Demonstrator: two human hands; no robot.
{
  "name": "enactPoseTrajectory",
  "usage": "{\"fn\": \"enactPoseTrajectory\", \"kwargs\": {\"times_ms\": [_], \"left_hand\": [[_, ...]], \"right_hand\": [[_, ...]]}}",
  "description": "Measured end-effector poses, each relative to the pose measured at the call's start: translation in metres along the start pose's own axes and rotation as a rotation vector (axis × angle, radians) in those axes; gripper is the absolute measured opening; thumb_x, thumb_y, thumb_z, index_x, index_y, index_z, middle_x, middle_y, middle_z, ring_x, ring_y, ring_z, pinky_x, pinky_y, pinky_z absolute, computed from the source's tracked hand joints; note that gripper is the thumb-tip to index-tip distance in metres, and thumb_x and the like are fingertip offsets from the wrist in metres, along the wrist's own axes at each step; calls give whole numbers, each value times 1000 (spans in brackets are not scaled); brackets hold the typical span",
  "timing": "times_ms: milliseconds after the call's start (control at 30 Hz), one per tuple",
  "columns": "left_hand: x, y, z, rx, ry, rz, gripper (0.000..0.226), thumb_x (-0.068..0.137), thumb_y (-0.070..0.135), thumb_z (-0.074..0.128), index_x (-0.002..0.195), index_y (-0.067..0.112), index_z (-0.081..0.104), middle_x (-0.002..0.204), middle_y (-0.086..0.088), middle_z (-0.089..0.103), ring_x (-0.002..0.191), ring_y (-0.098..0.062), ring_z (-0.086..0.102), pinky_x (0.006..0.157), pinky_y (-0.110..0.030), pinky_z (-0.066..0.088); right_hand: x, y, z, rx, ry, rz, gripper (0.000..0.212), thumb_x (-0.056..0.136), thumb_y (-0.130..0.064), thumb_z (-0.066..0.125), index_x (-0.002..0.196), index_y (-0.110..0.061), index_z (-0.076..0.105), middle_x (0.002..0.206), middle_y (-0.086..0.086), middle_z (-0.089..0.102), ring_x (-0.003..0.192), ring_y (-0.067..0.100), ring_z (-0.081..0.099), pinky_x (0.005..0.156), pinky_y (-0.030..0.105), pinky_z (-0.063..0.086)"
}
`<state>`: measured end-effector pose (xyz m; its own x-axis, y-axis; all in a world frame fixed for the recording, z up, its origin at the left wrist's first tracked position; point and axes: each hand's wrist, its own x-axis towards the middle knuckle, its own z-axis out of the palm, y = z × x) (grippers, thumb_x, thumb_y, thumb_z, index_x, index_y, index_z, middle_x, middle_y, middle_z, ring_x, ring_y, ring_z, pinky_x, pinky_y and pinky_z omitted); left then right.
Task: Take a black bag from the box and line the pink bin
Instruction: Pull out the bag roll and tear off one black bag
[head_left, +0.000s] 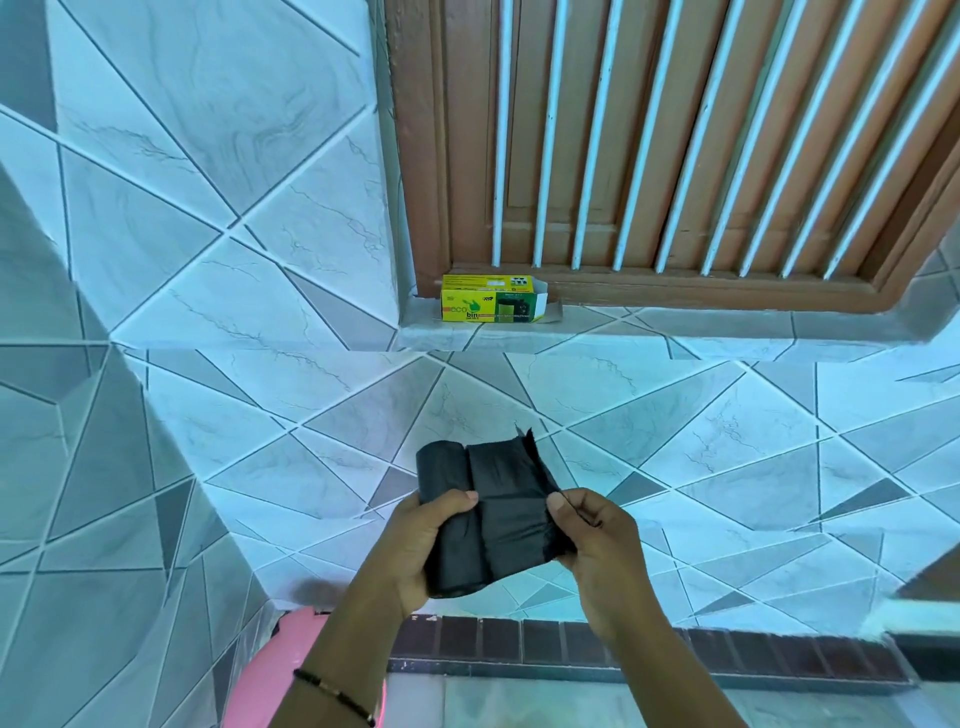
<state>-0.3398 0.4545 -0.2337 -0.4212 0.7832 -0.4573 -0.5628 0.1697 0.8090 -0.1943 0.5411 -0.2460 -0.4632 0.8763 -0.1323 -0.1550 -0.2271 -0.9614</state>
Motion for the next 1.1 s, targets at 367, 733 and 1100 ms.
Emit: {"fn": "enactPoseTrajectory", "kwargs": {"times_ms": [367, 733, 1100], "left_hand": [[-6, -5, -5, 6, -116, 41, 39, 62, 15, 78, 100, 9, 66, 85, -10, 75, 72, -24, 71, 61, -33, 57], [-10, -6, -6, -23, -168, -5, 46, 73, 34, 70, 110, 8, 67, 107, -14, 71, 90, -28, 68, 75, -34, 56], [-12, -11, 2, -100, -270, -33, 74, 52, 38, 87, 113, 2, 65, 115, -20, 68, 103, -31, 67, 80, -38, 57]], "right_hand": [[-2, -8, -7, -67, -11, 112, 30, 91, -22, 55, 89, 6, 66, 83, 12, 72, 76, 24, 66, 66, 33, 54], [2, -10, -16, -42, -98, 73, 11, 83, -1, 62, 90, -2, 70, 87, 13, 74, 82, 27, 66, 68, 33, 52], [-4, -10, -10, -58, -279, 196, 51, 66, -42, 76, 99, -4, 71, 102, 15, 73, 96, 29, 68, 87, 45, 53]]}}
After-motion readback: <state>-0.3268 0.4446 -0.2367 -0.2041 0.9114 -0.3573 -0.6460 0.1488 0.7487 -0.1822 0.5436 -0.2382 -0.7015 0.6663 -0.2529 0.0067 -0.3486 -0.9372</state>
